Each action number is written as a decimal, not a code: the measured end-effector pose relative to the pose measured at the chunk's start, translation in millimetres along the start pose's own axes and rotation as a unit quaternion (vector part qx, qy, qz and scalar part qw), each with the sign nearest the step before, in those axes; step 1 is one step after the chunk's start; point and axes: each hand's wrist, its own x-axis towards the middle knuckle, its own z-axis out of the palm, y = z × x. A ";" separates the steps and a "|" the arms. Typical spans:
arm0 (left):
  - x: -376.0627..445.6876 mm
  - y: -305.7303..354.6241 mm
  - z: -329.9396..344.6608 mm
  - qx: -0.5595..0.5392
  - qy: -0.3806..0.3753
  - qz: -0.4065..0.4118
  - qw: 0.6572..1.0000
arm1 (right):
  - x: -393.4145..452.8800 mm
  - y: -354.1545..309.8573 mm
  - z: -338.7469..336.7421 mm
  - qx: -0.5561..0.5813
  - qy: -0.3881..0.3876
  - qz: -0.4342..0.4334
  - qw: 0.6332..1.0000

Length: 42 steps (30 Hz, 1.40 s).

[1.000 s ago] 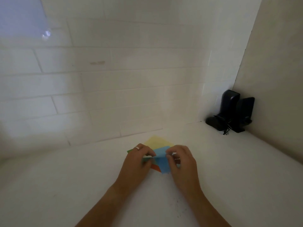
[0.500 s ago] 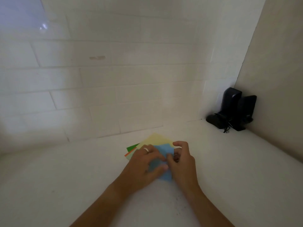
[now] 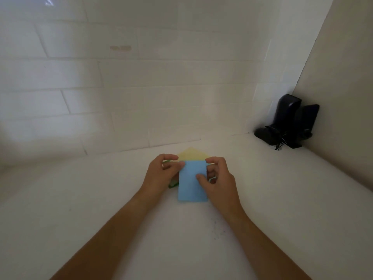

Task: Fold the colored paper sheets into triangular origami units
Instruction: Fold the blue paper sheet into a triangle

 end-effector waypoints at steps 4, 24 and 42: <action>-6.5 0.6 2.1 -0.019 -0.050 -0.036 0.998 | -1.3 -4.7 -2.2 0.013 0.021 -0.006 1.000; -8.4 4.5 -0.2 0.069 -0.099 0.071 0.990 | -4.1 0.1 6.3 -0.079 -0.022 -0.191 0.978; -8.4 2.5 2.5 0.143 -0.145 0.156 0.967 | -2.4 -3.3 -0.3 0.044 -0.035 -0.027 0.998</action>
